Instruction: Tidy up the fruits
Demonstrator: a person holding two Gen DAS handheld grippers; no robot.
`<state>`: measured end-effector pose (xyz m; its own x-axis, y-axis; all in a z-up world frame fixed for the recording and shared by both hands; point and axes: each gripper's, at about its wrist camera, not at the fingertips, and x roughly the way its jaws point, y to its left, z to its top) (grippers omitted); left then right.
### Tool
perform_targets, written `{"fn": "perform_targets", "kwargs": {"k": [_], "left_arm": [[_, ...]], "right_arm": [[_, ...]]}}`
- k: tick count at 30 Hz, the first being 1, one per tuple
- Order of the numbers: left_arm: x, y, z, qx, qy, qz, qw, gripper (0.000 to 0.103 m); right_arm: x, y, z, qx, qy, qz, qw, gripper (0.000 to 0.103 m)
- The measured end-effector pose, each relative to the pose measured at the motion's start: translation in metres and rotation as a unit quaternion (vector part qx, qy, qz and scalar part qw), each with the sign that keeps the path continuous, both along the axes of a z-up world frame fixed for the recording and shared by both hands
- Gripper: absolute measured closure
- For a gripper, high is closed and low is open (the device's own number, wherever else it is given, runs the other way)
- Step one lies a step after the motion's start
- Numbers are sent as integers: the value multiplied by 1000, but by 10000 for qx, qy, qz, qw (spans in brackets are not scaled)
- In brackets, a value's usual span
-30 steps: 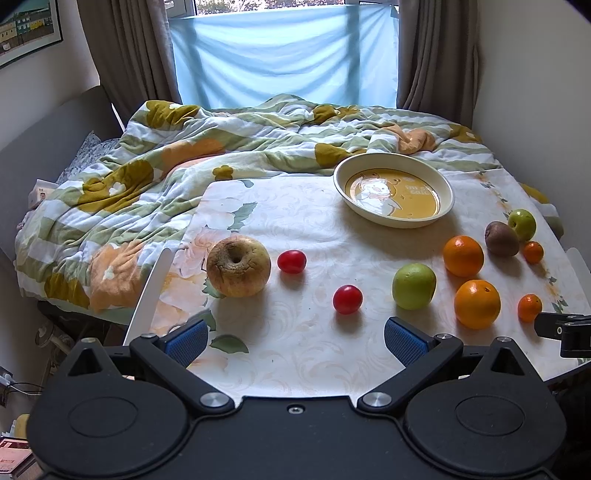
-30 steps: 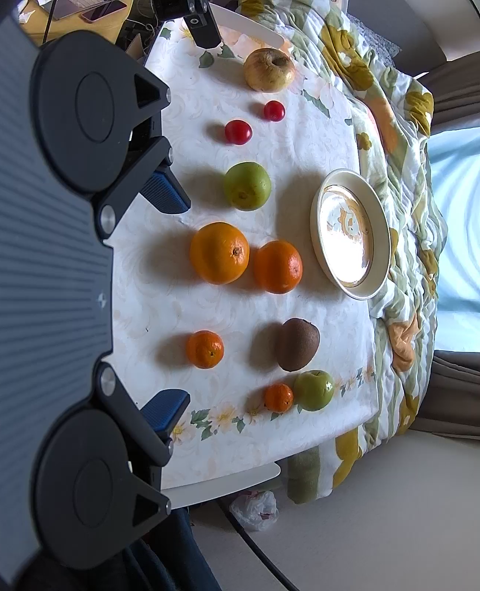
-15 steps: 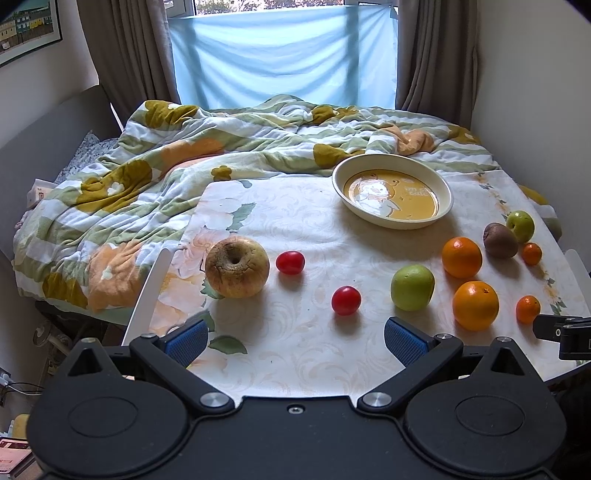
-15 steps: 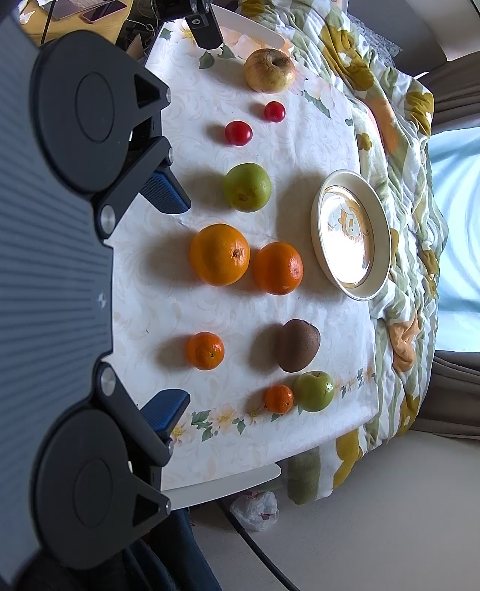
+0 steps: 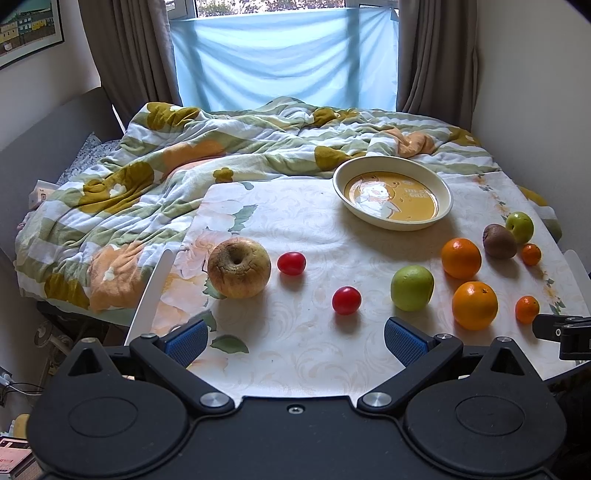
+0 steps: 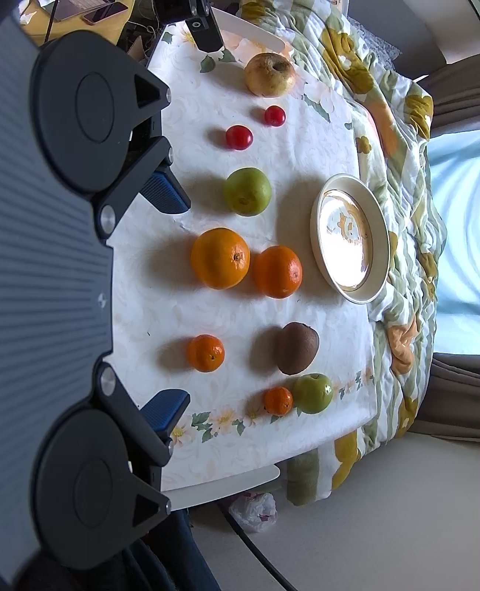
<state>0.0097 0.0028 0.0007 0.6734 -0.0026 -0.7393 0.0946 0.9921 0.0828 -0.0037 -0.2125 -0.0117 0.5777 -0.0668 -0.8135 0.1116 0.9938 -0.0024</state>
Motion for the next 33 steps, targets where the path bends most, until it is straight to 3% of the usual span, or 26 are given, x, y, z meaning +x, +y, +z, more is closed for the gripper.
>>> {"fn": "perform_targets", "kwargs": {"k": [11,16,28,33], "left_arm": [[1,-1,8,80,34,226,9997,0],[11,-2,4,200,-136,441,9987,0],[48,12,-39,388,-534,730,9951,0],[78,23,-66,490,-442,793,9947,0]], "right_arm": [[-5,-9,11,87,-61,138,9998,0],[5,-11,7,52,-133,429,9990,0],[37,-4,-36,106,-386,985,9943,0],[48,5,-55,23,-477,1018,9937,0]]}}
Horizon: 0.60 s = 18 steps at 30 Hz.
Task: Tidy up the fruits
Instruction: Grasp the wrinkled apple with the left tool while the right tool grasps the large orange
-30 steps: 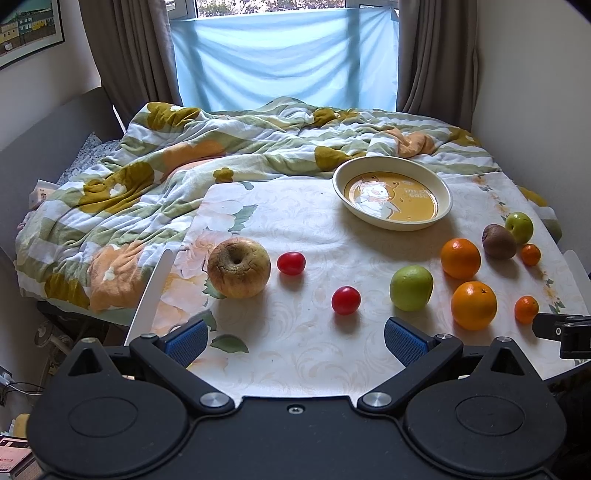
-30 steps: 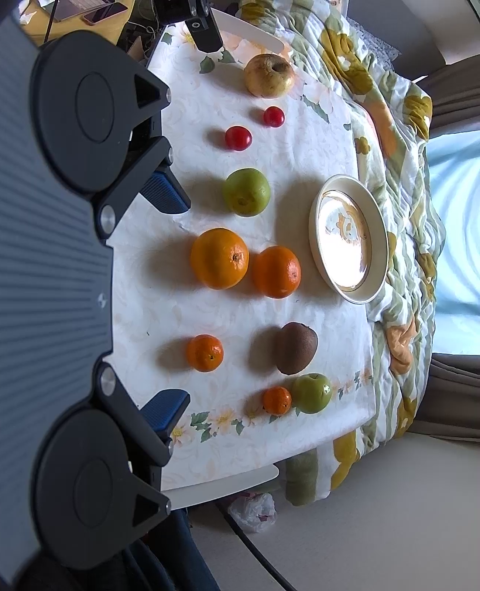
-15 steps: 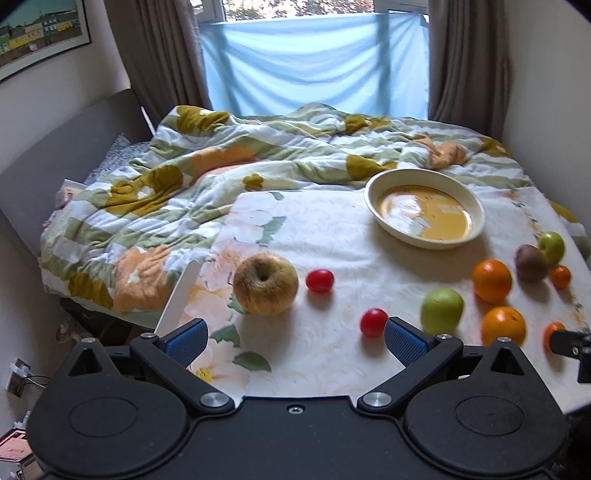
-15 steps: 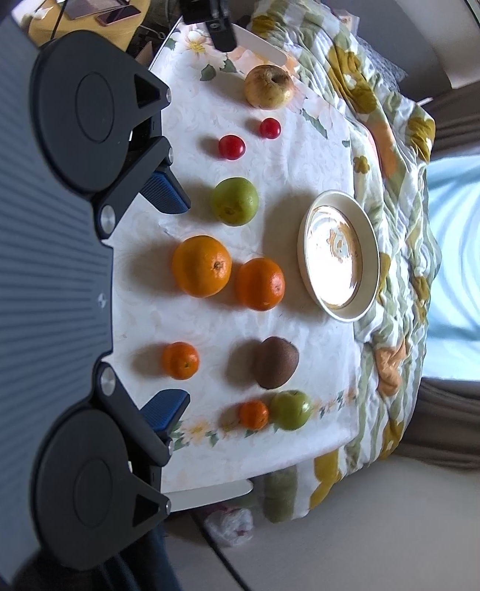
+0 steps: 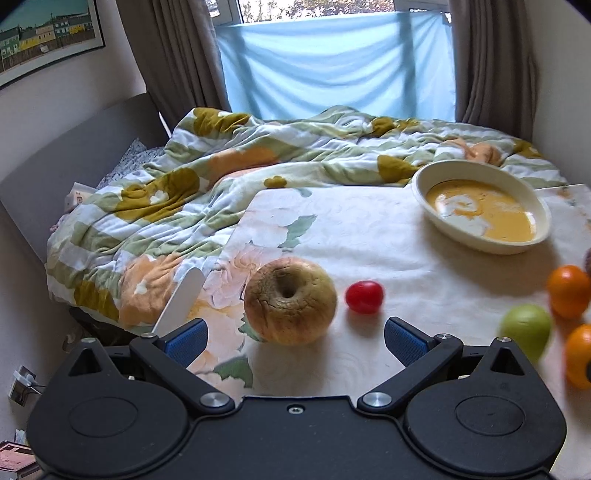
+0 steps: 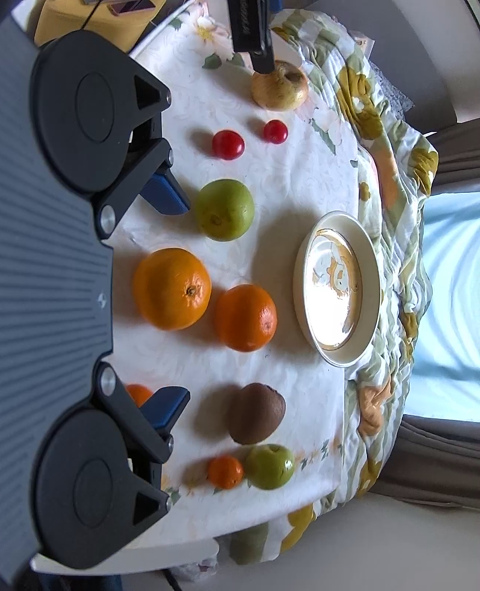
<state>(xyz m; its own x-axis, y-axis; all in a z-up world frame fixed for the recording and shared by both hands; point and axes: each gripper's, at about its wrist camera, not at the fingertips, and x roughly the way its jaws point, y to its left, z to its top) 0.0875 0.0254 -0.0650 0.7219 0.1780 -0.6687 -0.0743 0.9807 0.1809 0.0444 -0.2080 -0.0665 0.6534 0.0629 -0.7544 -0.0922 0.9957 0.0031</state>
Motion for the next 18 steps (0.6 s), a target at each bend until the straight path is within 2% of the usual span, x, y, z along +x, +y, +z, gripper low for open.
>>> {"fn": "perform_targets", "kwargs": {"k": [4,12,18], "left_arm": [[17,7,-17,120,42,88,9999,0],[42,6,-40,361,219,-18,9991,8],[50,8,-43,285,256,-100,9992,23]], "right_arm": [[5,3,-15,38,-24,-64,10000,0],[11,0,-36,147,114,-172,9997,0],[14,0,-39,169,147,-138,9997,7]]}}
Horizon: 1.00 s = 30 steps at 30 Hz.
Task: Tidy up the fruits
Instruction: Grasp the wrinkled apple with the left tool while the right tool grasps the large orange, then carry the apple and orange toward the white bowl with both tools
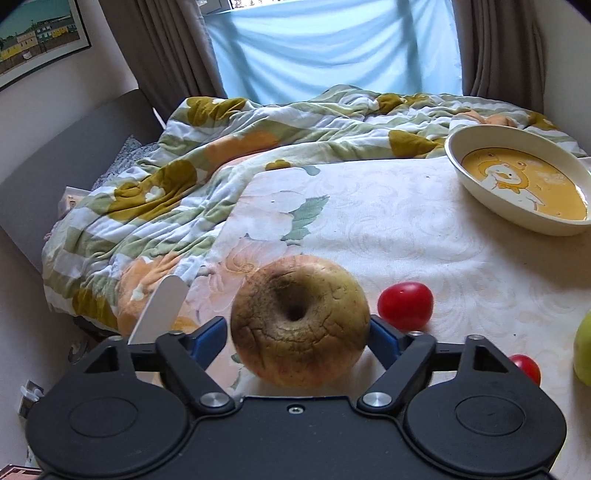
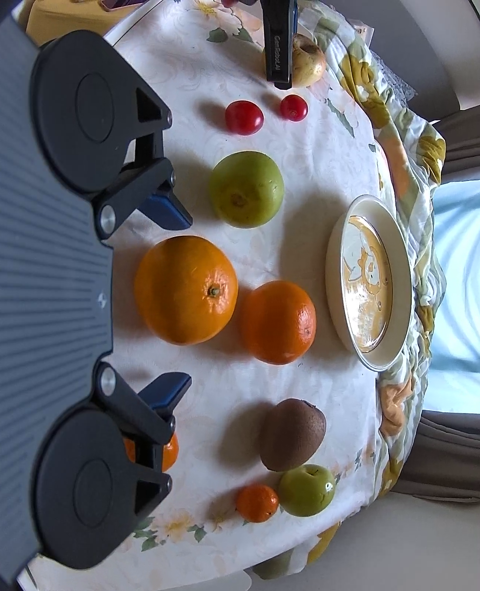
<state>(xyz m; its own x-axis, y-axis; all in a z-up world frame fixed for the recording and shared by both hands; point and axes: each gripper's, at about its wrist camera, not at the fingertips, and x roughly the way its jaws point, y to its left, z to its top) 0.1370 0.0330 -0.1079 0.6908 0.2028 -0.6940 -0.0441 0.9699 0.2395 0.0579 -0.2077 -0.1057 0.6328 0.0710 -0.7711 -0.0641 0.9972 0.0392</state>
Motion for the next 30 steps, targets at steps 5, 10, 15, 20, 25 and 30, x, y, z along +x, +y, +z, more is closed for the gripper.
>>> {"fn": "perform_targets", "kwargs": {"k": [5,10,15,20,25,30], "left_arm": [[0,0,0,-33,-20,-18,10000,24],[-2,-1,0,6,-27,-76,10000,24],[-5,0,1,-57,-33,-52,10000,24],[-11,0,3,-176,-32,18,9998,24],[-20,-6,13,-226,-78,15,9997,24],[-29,-15,34,-345,-154,-19,9993,24]], "right_arm": [[2,2,0,18,-14,46,10000,16],[3,2,0,25,-12,73,10000,19],[4,4,-1,-42,-11,161,9999,26],[3,2,-1,-37,-35,254,9997,27],[1,-1,6,-21,-27,345,9994,27],[-1,-6,19,6,-127,386,9992,27]]}}
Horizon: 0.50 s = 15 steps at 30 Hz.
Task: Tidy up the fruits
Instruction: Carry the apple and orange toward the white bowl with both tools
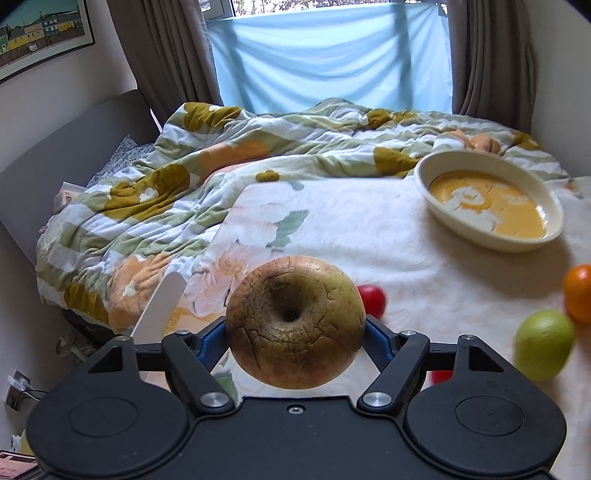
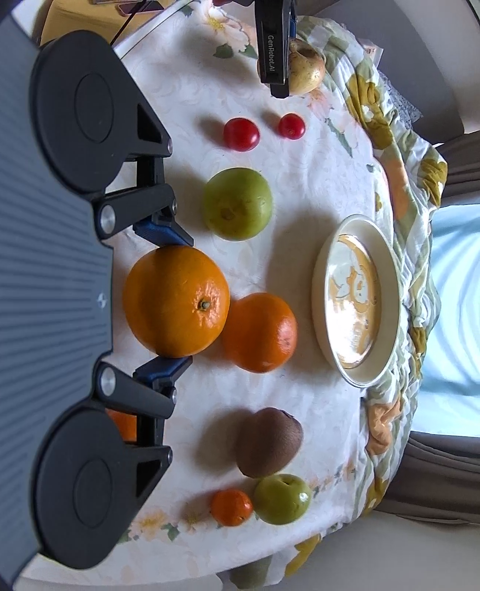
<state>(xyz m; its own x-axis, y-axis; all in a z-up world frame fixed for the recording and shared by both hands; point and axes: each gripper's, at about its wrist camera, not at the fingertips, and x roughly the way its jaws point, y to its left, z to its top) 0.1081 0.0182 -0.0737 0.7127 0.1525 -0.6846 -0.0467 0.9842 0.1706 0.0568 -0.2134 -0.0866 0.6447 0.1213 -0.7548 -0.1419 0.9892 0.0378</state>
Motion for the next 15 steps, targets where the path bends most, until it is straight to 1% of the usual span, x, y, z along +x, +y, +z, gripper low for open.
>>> {"fn": "perform_targets", "kwargs": {"k": [3,8,15], "left_arm": [[-4,-8,15,-119,-42,-67,9999,24],[-8,-25,42,-120,-186,-238,9995,24],[2,-46,84,-424,-423,-435,9973,24]], "right_arm": [[-1,-5,11,-14,-59,34,10000,27],[-2,-18,33,-51,-177,81,9998,27],[4,-44,67,-52,-302,76,9995,27]]}}
